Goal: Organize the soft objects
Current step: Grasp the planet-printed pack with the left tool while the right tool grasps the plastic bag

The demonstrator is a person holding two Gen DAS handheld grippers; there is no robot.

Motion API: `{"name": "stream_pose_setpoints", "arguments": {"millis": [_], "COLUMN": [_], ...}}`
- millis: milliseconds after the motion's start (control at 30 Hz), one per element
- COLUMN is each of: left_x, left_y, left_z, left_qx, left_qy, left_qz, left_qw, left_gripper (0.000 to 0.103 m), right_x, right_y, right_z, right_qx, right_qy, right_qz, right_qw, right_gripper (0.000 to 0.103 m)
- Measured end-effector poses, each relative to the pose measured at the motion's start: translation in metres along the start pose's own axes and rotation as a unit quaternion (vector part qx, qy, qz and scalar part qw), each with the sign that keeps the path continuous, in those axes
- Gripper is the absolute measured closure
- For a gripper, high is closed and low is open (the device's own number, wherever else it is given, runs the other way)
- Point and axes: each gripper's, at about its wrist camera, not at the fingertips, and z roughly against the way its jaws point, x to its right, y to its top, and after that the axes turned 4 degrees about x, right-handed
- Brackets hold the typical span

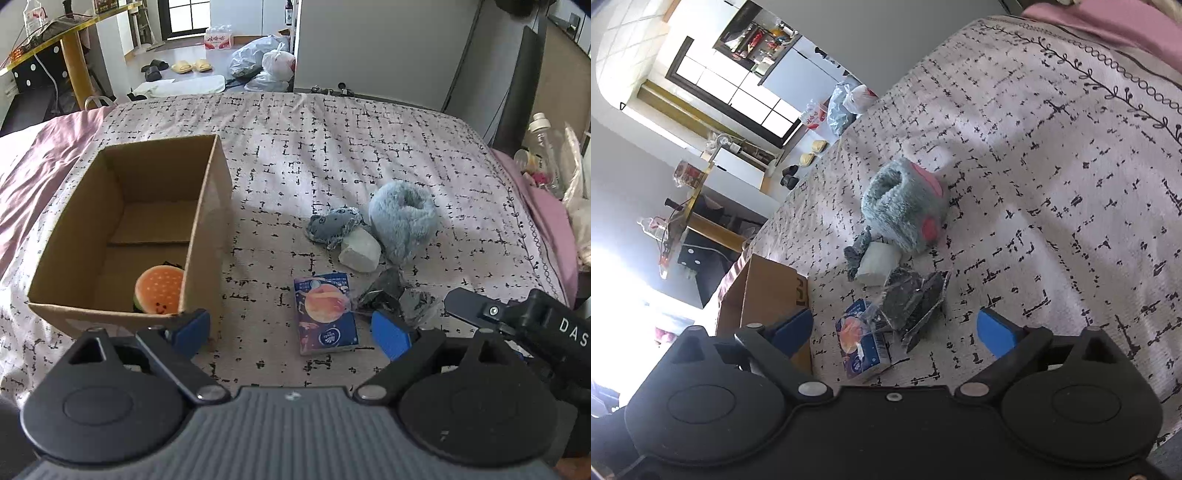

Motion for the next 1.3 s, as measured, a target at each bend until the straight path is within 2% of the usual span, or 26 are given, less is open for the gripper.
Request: {"name": "stream_pose_setpoints", "arguments": {"millis": [300,600,1033,1133,1167,1200,1233,1300], "left_x": [0.013,0.011,0.009,0.010,0.010,0.010,0.010,0.009], "left_y": [-0.006,-0.015,-0.016,-0.017,-0.018,-0.018,-0.018,-0.018], "left_z": [-0.031,-0.070,-0.099,-0.100,-0.100,-0.100,-0.098,-0.095], "left_qx": [-0.023,-0.059,-0.091,-0.088,-0.087,-0.083,-0.079,-0.071], "left_qy": [-0.005,0.000,-0.010,-0.011,-0.009,-0.008,-0.009,-0.009], "left_qz": [-0.005,0.009,0.009,0.007,0.007,0.008,0.009,0.011], "left_qw": [0.9997,0.9982,0.9957,0.9960,0.9961,0.9965,0.9968,0.9974], "left_gripper": [0.012,0.012,0.012,0.013,0.015,0.020,0.023,0.043], "right_x": [0.013,0.019,0.019,0.017,0.016,0.016,0.018,0.021], "right_y": [0.005,0.006,0.006,0.005,0.005,0.005,0.005,0.006], "right_z": [-0.017,-0.040,-0.066,-0.068,-0.069,-0.070,-0.070,-0.069], "right_qx": [-0.018,-0.039,-0.048,-0.048,-0.049,-0.049,-0.050,-0.050], "right_qy": [0.022,0.017,0.010,0.009,0.006,0.002,-0.001,-0.001], "right_qz": [-0.033,-0.049,-0.045,-0.036,-0.033,-0.031,-0.033,-0.039], "right_qw": [0.999,0.998,0.998,0.998,0.998,0.998,0.998,0.998], "right_gripper": [0.013,0.015,0.017,0.030,0.042,0.050,0.052,0.059]}}
